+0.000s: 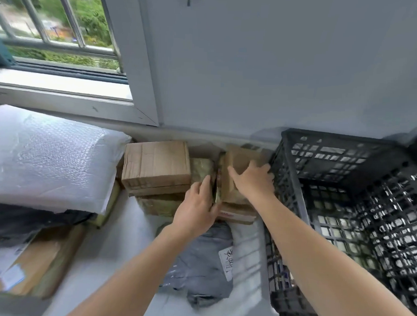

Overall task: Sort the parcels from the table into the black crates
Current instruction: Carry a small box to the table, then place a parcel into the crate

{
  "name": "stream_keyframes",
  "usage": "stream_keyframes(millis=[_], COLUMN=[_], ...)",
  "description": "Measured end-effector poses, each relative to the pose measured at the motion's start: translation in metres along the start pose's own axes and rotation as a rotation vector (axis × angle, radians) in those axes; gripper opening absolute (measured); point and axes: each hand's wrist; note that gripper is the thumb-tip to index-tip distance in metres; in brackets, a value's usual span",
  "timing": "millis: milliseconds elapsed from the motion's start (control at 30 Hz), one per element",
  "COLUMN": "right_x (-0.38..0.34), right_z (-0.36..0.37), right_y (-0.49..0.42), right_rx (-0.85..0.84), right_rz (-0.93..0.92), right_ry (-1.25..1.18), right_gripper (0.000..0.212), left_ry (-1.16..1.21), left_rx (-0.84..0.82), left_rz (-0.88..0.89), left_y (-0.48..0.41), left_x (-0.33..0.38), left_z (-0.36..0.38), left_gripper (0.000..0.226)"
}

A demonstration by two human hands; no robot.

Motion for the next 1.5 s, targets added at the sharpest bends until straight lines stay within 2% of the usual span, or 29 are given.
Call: stream_keyframes(millis=[100, 300, 467, 667, 767, 867, 1033, 1267, 1367, 1500], right_x=[-0.008, 0.006, 0.024, 0.046, 0.057, 0.069, 0.091, 0.106, 0.109, 0.11], right_z=[-0.003, 0.002, 0.019, 0.059, 0.078, 0.096, 0.13, 0.155, 0.157, 0.153], right_y=[-0.001, 0.013, 0.049, 0.097, 0.114, 0.125, 0.137, 0.131, 0.123, 0.119], right_rx=[-0.005, -0.04, 0.264, 0.319, 0.256, 0.162, -0.104, -0.306, -0.353, -0.448], right_rz=[-0.049, -0.152, -0.261, -0.274, -0.235, -0.18, 0.047, 0.27, 0.307, 0.305], right_ry=[0.111, 0.054, 0.026, 0.04, 0.03, 0.007, -0.061, -0.288, -0.348, -0.549], right_gripper=[0.089, 0.082, 0.064, 0.061, 0.065, 0.071, 0.078, 0.077, 0.066, 0.032], left_ry=[-0.016, -0.059, -0.092, -0.159, -0.181, -0.174, -0.185, -0.039, -0.001, -0.047], left_rx=[0.006, -0.034, -0.101, -0.263, -0.336, -0.294, -0.396, -0.501, -0.557, -0.602], left_rz=[-0.052, -0.077, -0.046, -0.036, -0.022, 0.014, -0.026, -0.04, -0.025, 0.026], left_y=[0.011, 0.023, 0.035, 0.063, 0.076, 0.088, 0.111, 0.13, 0.134, 0.138], left_x=[-0.001, -0.012, -0.033, -0.056, -0.066, -0.074, -0.093, -0.102, -0.097, -0.081], left_z=[0.005, 0.001, -0.002, 0.016, 0.025, 0.031, 0.039, 0.05, 0.056, 0.065], left_gripper=[0.074, 0.078, 0.08, 0.091, 0.098, 0.103, 0.114, 0.122, 0.123, 0.119])
Point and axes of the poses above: each hand's wrist, its own y-axis away from the middle knuckle, its own z-axis out of the palm, x = y × z, and after that the axes turned 14 degrees about z, right-handed
